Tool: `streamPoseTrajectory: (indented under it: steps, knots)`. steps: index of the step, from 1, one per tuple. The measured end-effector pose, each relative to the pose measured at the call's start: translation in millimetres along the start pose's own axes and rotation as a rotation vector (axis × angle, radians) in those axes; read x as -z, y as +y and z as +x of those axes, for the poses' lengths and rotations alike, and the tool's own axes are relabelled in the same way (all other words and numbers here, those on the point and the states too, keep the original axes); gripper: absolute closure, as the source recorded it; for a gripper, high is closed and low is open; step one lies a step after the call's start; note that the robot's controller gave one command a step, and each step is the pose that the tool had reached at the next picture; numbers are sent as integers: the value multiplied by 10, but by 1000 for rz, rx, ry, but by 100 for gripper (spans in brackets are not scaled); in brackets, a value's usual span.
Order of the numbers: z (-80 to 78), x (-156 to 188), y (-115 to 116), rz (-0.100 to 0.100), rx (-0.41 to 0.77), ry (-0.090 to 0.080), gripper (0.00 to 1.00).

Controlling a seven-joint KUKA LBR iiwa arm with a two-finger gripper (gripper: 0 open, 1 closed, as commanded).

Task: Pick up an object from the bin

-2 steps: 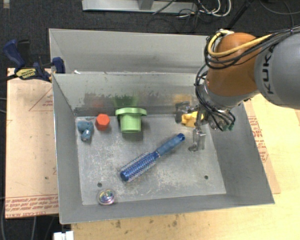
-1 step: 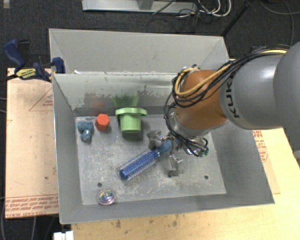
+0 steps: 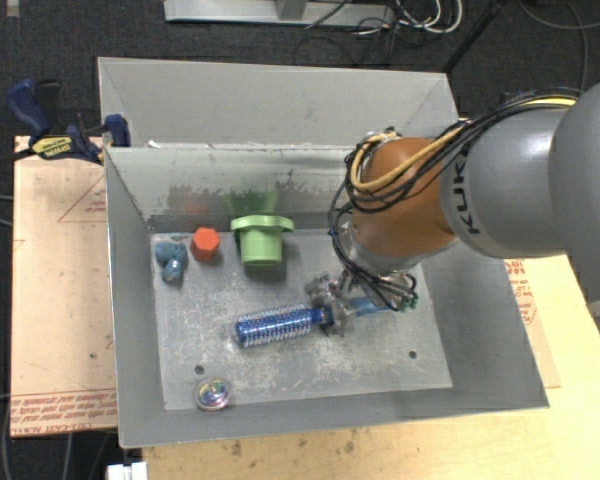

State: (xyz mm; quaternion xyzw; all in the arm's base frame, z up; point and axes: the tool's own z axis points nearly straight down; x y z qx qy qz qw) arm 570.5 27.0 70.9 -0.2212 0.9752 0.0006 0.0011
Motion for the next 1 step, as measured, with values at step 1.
streamPoseTrajectory:
  steps: [1]
  knots:
    - [58, 1479, -54, 4, -14, -7, 100]
